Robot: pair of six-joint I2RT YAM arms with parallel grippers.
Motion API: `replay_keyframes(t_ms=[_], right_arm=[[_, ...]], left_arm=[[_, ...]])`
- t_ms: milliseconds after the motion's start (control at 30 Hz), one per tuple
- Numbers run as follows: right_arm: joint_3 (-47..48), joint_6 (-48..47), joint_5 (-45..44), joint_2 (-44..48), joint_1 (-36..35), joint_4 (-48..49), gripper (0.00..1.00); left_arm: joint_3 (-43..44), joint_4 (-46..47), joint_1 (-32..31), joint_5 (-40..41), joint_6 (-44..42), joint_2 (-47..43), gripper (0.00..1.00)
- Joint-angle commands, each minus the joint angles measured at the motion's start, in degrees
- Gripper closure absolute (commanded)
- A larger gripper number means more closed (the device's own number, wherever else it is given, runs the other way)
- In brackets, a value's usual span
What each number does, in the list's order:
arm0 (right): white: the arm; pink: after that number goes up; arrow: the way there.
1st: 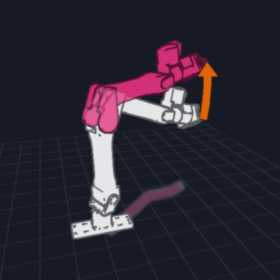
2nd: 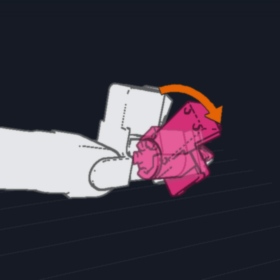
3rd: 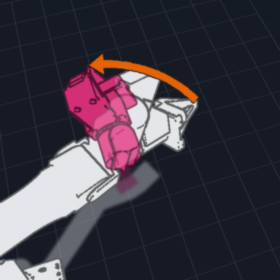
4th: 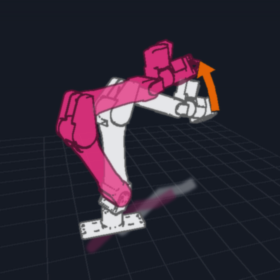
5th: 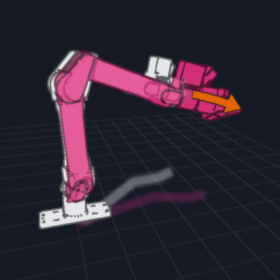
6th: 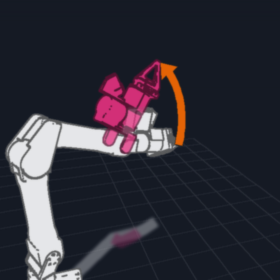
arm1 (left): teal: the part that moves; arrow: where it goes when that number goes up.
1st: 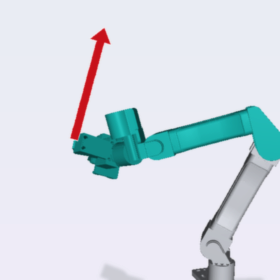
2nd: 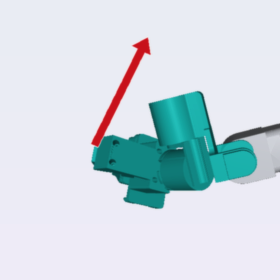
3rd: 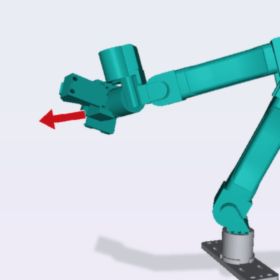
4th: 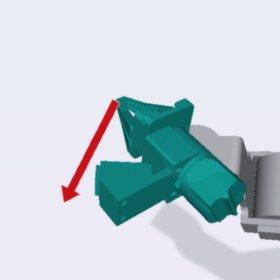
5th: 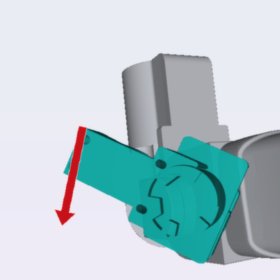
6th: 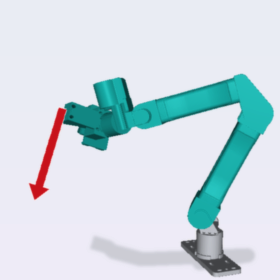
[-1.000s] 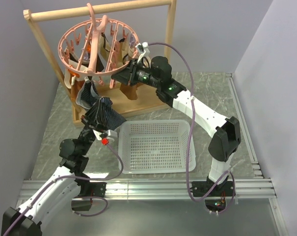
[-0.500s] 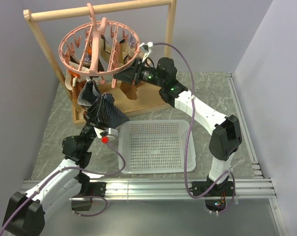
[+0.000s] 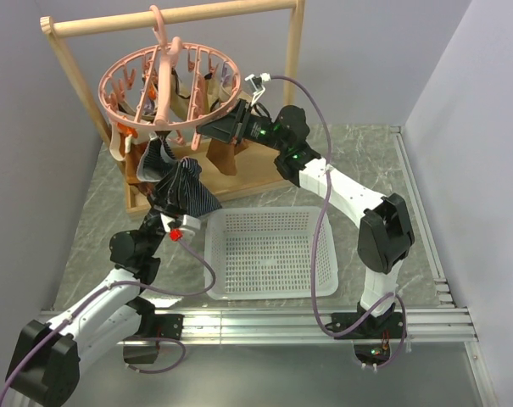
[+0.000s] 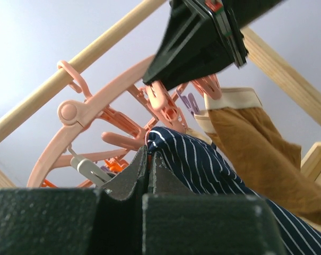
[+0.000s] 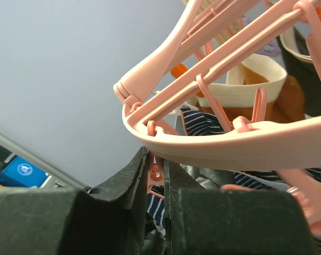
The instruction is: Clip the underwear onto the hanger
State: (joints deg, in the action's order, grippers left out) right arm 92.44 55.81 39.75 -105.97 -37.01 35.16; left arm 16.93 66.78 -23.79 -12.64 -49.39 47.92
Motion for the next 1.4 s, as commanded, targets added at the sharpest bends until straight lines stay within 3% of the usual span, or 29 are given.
replay_keyframes(t_ms=[0,633,1367], right_arm=[[0.46,3.25,1.83,-0.55,-0.07,6.15,1.00],[2.04,5.71,3.41,-0.99,-0.60,9.49,1.00],[2.39,6.77,3.06,-1.87,-0.78,10.98,1.00]], left_arm=[[3.28,4.14,0.15,0.07,4.82,0.24,1.00],[7.07,4.14,0.15,0.34,11.24,3.49,1.00],[8.12,3.88,0.06,-2.38,10.54,4.55,0.99]])
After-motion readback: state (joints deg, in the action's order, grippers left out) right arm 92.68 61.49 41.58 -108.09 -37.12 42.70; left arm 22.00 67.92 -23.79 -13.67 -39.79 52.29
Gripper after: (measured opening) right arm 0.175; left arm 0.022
